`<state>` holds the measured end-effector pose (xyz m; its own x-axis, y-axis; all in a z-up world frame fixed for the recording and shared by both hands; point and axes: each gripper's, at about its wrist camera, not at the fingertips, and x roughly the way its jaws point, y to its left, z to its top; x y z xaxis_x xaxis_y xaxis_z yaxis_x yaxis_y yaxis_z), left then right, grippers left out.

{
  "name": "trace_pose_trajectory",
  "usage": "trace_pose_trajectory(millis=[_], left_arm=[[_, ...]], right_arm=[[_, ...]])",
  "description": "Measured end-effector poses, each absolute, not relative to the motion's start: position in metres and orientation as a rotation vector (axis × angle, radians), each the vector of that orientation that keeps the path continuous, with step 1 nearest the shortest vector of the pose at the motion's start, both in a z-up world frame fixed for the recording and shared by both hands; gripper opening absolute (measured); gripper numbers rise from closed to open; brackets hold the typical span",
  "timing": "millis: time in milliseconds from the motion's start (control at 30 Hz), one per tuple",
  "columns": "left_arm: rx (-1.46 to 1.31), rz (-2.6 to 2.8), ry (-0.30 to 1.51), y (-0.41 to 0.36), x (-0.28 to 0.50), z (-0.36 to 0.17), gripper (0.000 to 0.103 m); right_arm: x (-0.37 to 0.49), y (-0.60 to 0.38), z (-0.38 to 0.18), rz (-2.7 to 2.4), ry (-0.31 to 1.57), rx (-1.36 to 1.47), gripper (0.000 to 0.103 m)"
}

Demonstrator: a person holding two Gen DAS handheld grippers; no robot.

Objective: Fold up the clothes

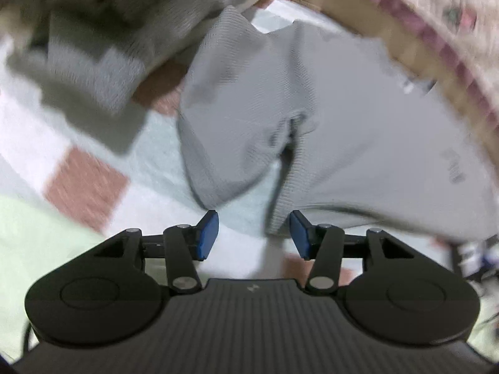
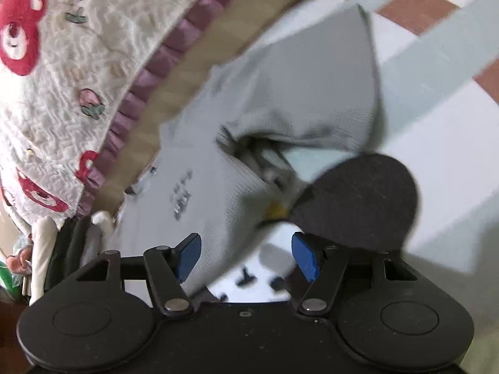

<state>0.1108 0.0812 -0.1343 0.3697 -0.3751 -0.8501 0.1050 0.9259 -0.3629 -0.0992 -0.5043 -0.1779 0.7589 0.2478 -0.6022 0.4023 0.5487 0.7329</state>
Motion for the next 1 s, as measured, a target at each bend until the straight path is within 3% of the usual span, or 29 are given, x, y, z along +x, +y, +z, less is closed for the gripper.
trace_pose_trajectory(millis=[167,200,233,267,400,567,767,833,900,933,1000], left_arm=[[-0.722,-0.401,1.269,0.098,0.103,-0.157,0.053],[-0.818,-0.396,1.292,0.098,0.103,-0.165,0.054],[-0.894,-0.383,1.305,0.098,0.103,-0.172,0.054],[-0.924,-0.354,1.303,0.097,0.103,-0.175,0.054],[-0.826,-0.233,1.223,0.090,0.097,-0.167,0.054],[-0.822,-0.223,1.221,0.079,0.092,-0.166,0.058],[-0.781,-0.224,1.209,0.075,0.088,-0.163,0.061],[-0.738,-0.211,1.181,0.069,0.088,-0.161,0.064],[-0.694,-0.199,1.153,0.062,0.088,-0.160,0.080],[-0.673,-0.193,1.139,0.059,0.088,-0.159,0.083],[-0.630,-0.181,1.111,0.053,0.088,-0.157,0.078]], right_arm=[[-0.069,-0.505,-0.185,-0.136,0.689,0.970,0.068],[-0.067,-0.508,-0.186,-0.160,0.660,0.977,0.055],[-0.062,-0.512,-0.186,-0.199,0.640,0.972,0.029],[-0.057,-0.515,-0.183,-0.197,0.627,0.961,0.010],[-0.057,-0.507,-0.131,-0.136,0.531,0.733,0.009],[-0.055,-0.508,-0.150,-0.216,0.672,0.715,0.010],[-0.065,-0.503,-0.161,-0.229,0.680,0.741,0.015],[-0.067,-0.504,-0.163,-0.242,0.680,0.758,0.022],[-0.077,-0.504,-0.164,-0.287,0.677,0.809,0.044],[-0.083,-0.503,-0.165,-0.317,0.671,0.851,0.049],[-0.095,-0.501,-0.171,-0.333,0.640,0.974,0.056]])
